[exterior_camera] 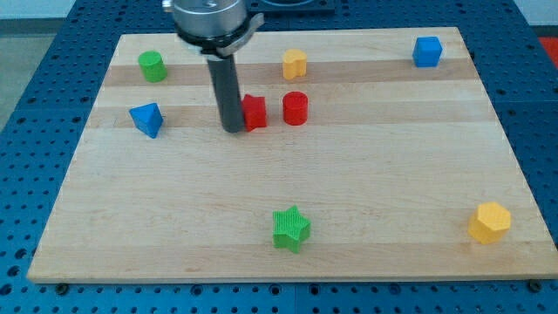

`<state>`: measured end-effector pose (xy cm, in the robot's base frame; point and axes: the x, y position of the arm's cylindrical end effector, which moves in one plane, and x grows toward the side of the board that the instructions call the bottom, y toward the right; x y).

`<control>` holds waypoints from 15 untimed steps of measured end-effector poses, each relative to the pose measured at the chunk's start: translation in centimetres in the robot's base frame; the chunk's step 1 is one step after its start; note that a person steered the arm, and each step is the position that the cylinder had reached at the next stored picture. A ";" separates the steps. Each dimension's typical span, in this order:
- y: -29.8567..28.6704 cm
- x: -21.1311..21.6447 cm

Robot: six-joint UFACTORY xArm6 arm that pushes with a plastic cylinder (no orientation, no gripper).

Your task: Move the blue triangle to the top right of the red star

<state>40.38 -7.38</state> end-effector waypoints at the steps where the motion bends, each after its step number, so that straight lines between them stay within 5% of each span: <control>1: 0.3 0.0; 5: -14.8 5.5; 7: -11.6 -3.3; 12: -14.2 -7.6; 15: -2.7 -5.3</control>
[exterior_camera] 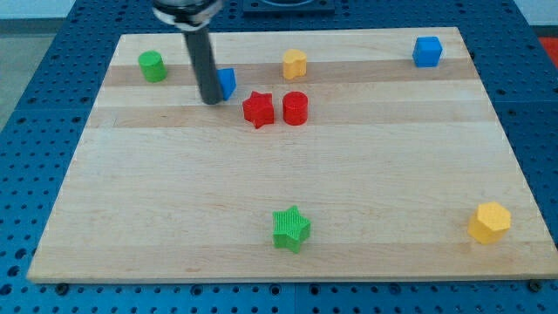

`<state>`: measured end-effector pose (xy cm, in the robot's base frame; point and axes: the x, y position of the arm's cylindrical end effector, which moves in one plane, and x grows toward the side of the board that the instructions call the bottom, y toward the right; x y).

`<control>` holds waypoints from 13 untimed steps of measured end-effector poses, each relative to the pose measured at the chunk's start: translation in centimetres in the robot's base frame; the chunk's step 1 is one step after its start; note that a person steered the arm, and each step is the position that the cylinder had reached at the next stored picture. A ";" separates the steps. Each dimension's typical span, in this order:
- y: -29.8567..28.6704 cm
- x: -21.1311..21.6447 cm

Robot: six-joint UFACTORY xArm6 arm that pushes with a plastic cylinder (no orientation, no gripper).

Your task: Move the blue triangle to the top right of the red star

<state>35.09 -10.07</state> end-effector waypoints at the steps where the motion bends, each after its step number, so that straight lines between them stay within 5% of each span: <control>1: 3.2 0.0; 4: -6.7 3.5; 6: -2.3 -3.3; 11: 4.2 -0.9; 13: -2.2 -0.8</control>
<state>34.24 -12.25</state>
